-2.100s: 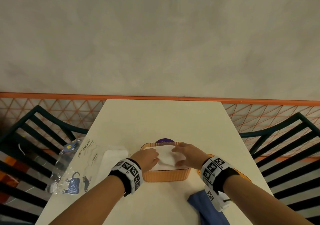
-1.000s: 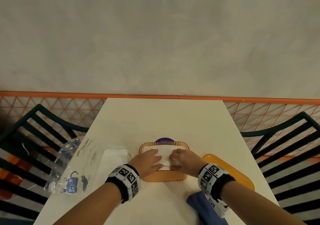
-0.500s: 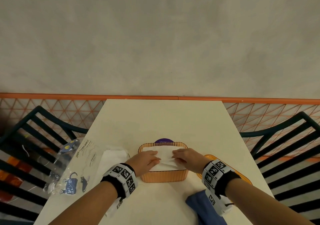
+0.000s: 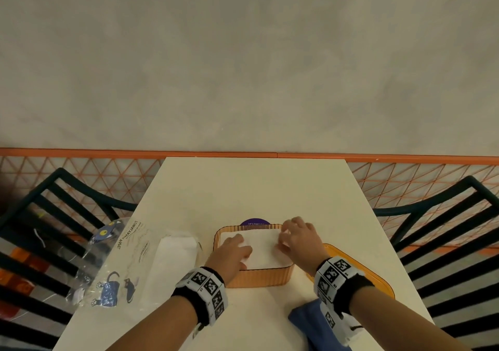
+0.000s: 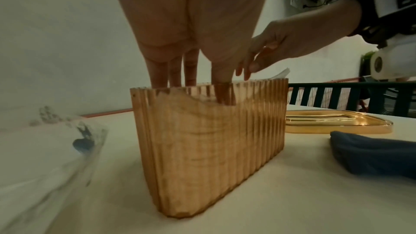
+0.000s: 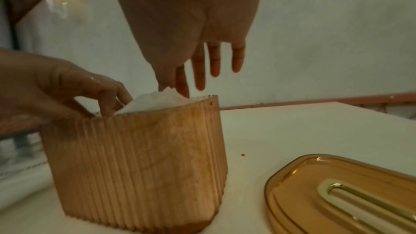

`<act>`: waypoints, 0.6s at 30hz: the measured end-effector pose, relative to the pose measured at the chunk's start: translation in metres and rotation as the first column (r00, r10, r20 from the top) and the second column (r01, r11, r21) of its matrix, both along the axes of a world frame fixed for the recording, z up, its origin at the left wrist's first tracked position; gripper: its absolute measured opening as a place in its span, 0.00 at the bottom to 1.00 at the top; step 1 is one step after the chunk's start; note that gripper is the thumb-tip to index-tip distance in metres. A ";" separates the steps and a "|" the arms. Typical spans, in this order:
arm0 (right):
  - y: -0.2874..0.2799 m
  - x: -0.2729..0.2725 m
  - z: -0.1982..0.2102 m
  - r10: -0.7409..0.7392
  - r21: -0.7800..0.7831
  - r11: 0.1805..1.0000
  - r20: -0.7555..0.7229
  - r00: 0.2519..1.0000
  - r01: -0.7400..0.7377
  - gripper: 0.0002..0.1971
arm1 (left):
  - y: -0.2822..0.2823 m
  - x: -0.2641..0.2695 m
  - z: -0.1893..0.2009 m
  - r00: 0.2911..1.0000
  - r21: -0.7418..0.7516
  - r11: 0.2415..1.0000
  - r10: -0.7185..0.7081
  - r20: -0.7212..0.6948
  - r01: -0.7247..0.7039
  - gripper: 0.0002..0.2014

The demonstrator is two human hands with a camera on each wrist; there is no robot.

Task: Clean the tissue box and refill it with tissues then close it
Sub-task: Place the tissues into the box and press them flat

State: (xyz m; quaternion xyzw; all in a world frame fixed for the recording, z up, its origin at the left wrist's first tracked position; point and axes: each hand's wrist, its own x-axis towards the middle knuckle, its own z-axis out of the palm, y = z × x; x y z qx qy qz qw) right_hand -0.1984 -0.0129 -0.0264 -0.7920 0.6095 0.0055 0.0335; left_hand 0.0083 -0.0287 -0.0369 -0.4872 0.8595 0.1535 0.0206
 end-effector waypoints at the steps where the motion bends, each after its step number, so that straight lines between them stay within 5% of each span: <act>1: -0.001 0.001 0.002 -0.095 0.011 0.995 -0.011 0.995 0.095 0.20 | -0.001 -0.002 0.001 1.000 -0.012 1.000 -0.004 0.021 0.005 0.10; 5: -0.011 0.008 0.005 -0.316 0.227 0.922 -0.030 0.948 0.314 0.30 | -0.007 -0.010 0.001 0.995 -0.028 1.000 0.012 0.099 -0.009 0.14; 11: -0.026 0.007 -0.001 -0.409 0.399 0.842 0.035 0.912 0.363 0.33 | -0.019 -0.009 -0.007 0.994 0.020 0.996 0.091 0.057 -0.092 0.37; 15: -0.024 0.003 -0.003 -0.407 0.379 0.873 0.224 0.885 0.306 0.34 | -0.029 -0.006 -0.006 0.994 0.111 0.989 0.092 0.062 -0.099 0.51; 18: -0.018 0.002 -0.004 -0.359 0.304 0.912 0.264 0.895 0.276 0.33 | -0.037 -0.006 -0.001 0.986 0.192 0.972 0.151 -0.075 -0.134 0.48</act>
